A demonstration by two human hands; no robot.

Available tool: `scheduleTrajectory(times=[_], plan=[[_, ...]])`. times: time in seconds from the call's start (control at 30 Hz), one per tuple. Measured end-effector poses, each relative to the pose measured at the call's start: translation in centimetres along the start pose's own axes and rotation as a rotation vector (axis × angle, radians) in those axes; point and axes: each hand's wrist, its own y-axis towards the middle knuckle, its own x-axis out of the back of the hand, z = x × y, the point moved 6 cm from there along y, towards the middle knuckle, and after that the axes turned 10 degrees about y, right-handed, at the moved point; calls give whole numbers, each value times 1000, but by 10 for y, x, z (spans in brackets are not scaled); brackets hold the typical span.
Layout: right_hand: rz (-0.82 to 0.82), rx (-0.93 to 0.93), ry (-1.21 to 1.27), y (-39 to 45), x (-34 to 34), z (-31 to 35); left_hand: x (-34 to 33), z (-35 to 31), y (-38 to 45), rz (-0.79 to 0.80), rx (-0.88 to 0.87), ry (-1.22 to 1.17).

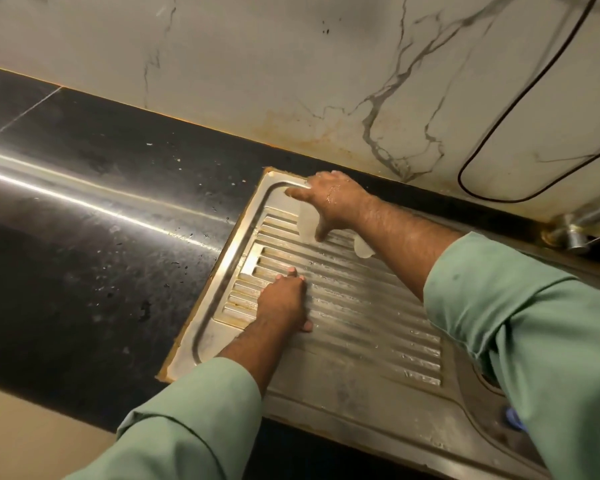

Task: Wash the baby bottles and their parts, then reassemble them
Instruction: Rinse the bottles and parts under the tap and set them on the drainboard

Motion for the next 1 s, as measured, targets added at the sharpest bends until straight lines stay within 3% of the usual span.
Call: scheduleTrajectory(times=[0.13, 0.2, 0.3, 0.37, 0.43, 0.53, 0.63, 0.73, 0.9, 1.0], plan=[[-276, 93, 163, -72, 38, -12, 6, 3, -6, 67, -27, -10], [-385, 138, 239, -127, 42, -31, 4, -16, -13, 16, -67, 10], [-546, 170, 303, -217, 27, -66, -12, -92, -33, -134, -257, -9], [-595, 139, 348, -273, 2, -98, -35, -163, -51, -106, -457, 15], [-510, 35, 449, -318, -38, -136, -59, -226, -65, -66, -576, 47], [-229, -239, 578, -362, -127, -199, -95, -297, -73, -7, -658, 114], [98, -363, 627, -393, -228, -238, -137, -341, -71, 120, -560, 153], [270, -277, 562, -405, -301, -245, -177, -372, -70, 220, -419, 143], [222, -136, 337, -394, -365, -246, -206, -384, -57, 277, -274, 150], [287, -48, 151, -393, -394, -244, -206, -384, -47, 256, -202, 129]])
